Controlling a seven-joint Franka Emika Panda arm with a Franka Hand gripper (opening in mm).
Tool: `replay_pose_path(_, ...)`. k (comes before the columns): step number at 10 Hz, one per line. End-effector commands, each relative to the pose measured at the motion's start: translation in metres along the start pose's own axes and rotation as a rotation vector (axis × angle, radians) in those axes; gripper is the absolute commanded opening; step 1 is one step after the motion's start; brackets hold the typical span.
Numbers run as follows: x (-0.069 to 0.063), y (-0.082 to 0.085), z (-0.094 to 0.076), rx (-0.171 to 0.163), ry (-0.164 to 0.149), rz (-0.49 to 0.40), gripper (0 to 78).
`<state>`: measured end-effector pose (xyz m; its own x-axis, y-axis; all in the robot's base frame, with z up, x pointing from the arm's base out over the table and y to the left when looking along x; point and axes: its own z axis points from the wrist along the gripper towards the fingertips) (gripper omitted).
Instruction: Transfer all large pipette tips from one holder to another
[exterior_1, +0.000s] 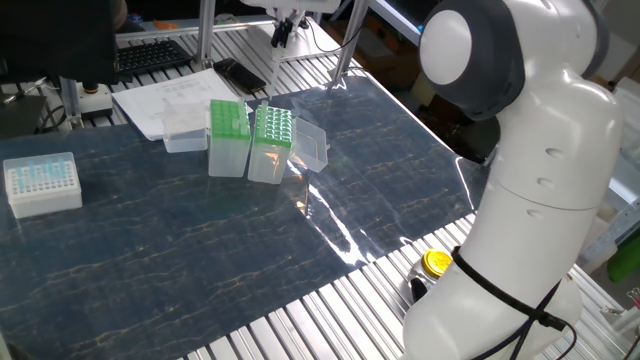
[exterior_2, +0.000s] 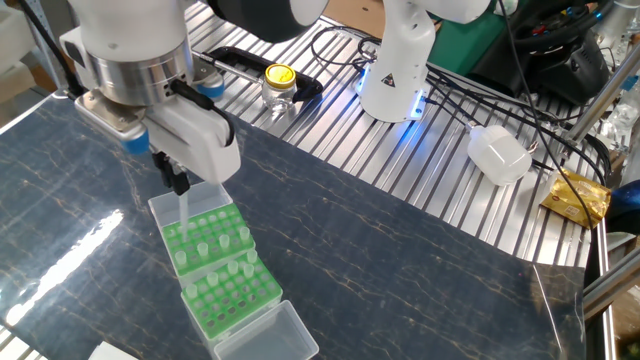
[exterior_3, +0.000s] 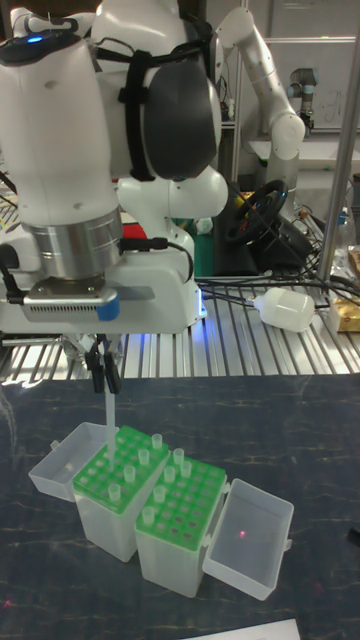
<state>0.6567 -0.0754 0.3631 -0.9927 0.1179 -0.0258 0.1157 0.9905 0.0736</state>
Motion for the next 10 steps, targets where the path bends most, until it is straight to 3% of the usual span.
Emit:
replay_pose_path(1, 0.002, -0.005, 0.005, -0.003, -0.01, -0.007, 1.1)
replay_pose_path(10, 0.012, -0.009, 0.024, -0.01, -0.021, -0.006, 1.1)
